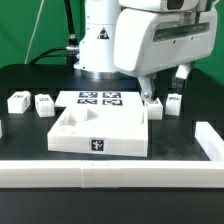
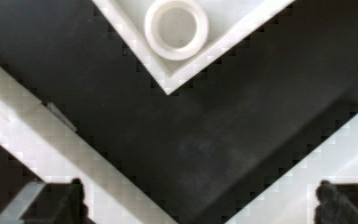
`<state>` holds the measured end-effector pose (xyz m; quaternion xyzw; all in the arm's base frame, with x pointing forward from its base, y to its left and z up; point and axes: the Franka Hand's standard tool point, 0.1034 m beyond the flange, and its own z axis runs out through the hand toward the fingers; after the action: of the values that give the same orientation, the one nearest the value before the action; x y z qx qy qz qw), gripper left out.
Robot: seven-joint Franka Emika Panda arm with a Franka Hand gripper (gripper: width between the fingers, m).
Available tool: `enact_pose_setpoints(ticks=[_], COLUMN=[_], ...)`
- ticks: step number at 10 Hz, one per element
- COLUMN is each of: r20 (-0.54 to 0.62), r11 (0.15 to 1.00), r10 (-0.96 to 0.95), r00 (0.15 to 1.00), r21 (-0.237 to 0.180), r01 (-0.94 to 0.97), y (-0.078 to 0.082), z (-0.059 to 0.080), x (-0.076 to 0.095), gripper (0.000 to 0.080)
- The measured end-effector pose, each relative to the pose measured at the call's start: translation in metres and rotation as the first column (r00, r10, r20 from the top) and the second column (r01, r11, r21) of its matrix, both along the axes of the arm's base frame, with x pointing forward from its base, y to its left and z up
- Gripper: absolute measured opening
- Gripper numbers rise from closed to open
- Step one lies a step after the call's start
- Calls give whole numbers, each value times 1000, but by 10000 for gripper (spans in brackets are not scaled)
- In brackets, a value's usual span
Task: Assemble one leg
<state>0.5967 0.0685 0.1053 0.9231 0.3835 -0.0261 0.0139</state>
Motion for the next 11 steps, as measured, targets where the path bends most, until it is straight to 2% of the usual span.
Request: enact_pose_setpoints(ticks=[1,8,11], r20=[-8,6,79], r11=[1000,999,982], r10=[-1,37,188], r00=[1000,999,979], r21=[-15,-6,14], r01=[1,-37,-189], y=[-1,-1,-12], z=[0,-4,-24], x=[-1,-5,-36], gripper=[650,650,650])
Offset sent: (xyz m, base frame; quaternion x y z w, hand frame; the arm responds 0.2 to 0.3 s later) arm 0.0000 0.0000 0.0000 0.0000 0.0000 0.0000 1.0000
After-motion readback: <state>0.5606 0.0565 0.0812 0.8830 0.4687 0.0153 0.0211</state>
